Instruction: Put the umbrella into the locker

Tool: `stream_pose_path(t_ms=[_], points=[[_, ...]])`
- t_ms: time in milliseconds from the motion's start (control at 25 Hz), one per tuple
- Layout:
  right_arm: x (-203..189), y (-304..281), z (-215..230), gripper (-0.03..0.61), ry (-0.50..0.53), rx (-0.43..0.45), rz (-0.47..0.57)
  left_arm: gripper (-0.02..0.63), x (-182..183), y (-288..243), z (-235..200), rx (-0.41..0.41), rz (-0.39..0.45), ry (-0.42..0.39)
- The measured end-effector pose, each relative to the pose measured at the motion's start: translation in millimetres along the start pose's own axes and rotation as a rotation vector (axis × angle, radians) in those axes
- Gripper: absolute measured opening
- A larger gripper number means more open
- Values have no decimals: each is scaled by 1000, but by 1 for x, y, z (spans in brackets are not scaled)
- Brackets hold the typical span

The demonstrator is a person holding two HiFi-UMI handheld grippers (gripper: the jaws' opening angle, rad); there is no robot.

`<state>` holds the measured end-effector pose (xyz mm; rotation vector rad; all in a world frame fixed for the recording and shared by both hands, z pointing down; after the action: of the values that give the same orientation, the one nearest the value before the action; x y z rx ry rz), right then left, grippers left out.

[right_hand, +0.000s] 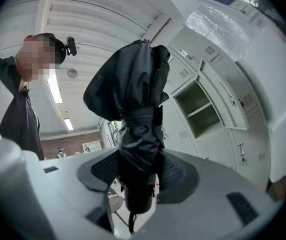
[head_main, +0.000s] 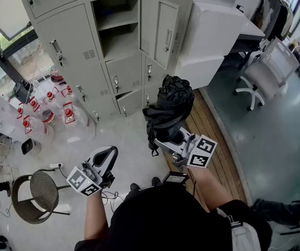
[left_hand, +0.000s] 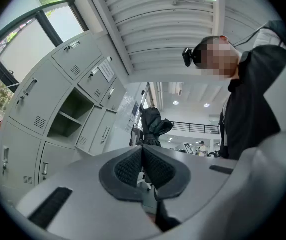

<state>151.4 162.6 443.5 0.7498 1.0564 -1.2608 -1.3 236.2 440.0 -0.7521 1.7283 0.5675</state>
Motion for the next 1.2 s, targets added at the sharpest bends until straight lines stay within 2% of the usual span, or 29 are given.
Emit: stream_pose_path(t_ms=[160,440,800,1200], points=[[1,-3,0,215,-1,5,0,15,-1,-3,0,-6,-6,2],[1,-13,-3,213,-84,70,76,15,-6,0,-4,-23,-14,2],[13,-28,-8,215,-78,101,108,15,-6,11,-14,-15,-21,12],[18,-61,-16,215,-50,86,99,15,8,47,-43,15,-2,-44]])
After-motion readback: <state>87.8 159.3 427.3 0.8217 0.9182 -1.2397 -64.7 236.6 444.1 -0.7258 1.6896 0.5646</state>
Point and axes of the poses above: the fingertips, and each gripper's own axes: y backward along the fingers, z to its right, x out of its top, the point moved 1 cm from there along y, backward along the fingers, and after that the axes turned 12 degrees about -z, right-handed, at the moved point
